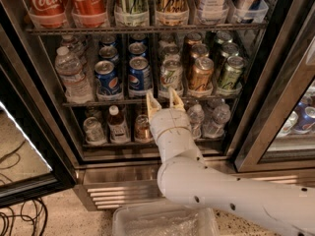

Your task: Pick 7up can from middle shelf of fridge

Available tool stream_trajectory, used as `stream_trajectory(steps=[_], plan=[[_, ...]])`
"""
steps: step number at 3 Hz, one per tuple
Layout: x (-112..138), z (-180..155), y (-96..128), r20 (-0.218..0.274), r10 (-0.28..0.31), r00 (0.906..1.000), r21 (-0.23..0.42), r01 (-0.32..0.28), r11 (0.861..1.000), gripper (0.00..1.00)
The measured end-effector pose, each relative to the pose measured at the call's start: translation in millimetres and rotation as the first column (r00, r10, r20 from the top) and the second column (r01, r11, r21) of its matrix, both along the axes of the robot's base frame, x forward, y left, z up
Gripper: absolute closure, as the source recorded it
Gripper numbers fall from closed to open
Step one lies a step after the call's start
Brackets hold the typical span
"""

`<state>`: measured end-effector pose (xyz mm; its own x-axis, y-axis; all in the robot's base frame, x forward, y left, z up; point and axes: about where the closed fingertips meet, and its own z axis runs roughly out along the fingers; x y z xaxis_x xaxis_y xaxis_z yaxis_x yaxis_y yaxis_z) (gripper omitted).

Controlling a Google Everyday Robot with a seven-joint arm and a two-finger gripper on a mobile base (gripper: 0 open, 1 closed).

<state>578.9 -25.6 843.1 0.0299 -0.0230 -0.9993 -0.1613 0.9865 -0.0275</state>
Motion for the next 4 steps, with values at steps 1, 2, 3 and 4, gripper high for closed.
stream_trajectory(steps=[1,2,3,4], plan=[[5.6,2.2,0.2,0.011,-0.006,0.9999,-0.010,0.006,1.000,0.49],[11.9,2.7,-1.8,0.022,-0.023,0.9995,-0.017,0.023,1.000,0.49],[16.7,3.0,-6.7,0.028,-0.045,0.9986,-0.027,0.046,0.999,0.49],[16.8,2.4,-11.6,0.029,-0.071,0.9970,-0.046,0.073,0.996,0.48]])
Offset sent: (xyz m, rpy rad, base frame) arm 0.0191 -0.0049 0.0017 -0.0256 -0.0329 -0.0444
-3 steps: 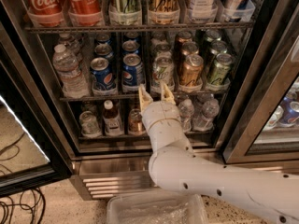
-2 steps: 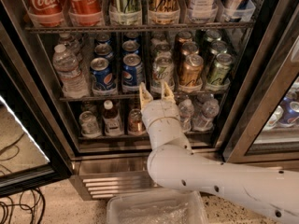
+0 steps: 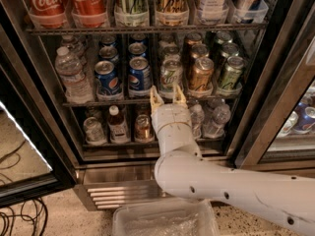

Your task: Pick 7up can from middle shelf of fridge

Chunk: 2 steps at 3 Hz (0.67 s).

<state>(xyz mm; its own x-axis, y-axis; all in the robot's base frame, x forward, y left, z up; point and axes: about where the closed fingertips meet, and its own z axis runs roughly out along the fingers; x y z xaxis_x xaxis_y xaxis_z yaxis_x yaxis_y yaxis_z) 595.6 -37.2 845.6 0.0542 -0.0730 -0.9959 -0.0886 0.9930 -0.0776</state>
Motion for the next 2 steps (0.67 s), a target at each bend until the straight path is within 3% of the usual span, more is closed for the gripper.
stream_trajectory(steps=[2], plan=[[14.6,-1.4,-7.3,0.010,-0.030,0.9995,-0.016,0.030,0.999,0.48]])
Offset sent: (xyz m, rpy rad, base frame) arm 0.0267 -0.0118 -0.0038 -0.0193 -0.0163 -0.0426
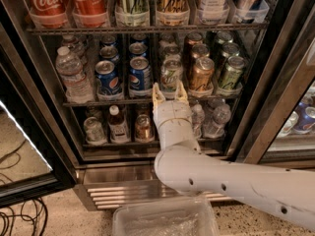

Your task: Pick 7up can from middle shelf of fridge

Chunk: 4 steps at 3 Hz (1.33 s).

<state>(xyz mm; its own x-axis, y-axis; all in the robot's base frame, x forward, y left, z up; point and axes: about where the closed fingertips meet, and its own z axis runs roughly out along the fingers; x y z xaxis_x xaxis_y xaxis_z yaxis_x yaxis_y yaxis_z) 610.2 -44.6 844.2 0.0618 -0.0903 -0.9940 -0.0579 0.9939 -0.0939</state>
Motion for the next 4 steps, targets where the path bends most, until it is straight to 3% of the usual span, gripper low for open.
stream_trajectory(steps=[1,2,4], plan=[[12.8,0.5,-2.7,0.009,-0.005,0.9999,-0.003,0.005,1.000,0.47],[20.1,0.8,-3.1,0.014,-0.003,0.9999,-0.006,0.003,1.000,0.35],[10.2,3.8,1.2,0.028,-0.010,0.9996,-0.007,0.010,1.000,0.32]])
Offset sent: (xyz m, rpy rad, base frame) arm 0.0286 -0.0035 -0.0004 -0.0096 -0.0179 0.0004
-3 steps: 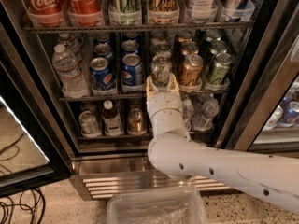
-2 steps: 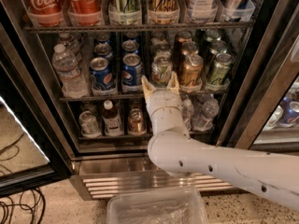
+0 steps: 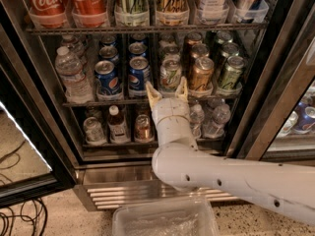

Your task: Pick 7up can from middle shelf of fridge

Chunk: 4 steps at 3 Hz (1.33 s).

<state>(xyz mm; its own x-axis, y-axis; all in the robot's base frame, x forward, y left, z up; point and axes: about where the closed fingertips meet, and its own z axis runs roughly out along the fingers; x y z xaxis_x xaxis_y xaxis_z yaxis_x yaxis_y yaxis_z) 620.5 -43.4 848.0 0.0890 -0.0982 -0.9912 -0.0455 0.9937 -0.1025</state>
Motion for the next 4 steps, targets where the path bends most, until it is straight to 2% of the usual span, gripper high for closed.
stream_trajectory(steps=[1,2,3,4], plan=[[-8.5,-0.5,-0.5,0.003,-0.013,0.9999,-0.002,0.013,1.000,0.35],[15.9,-1.1,-14.8,-0.001,-0.036,0.9993,-0.004,0.036,0.999,0.36],[45.6,-1.6,-14.8,-0.003,-0.033,0.9994,-0.010,0.033,0.999,0.36],[48.3,-3.5,-17.2,-0.007,-0.041,0.9991,-0.011,0.041,0.999,0.34]])
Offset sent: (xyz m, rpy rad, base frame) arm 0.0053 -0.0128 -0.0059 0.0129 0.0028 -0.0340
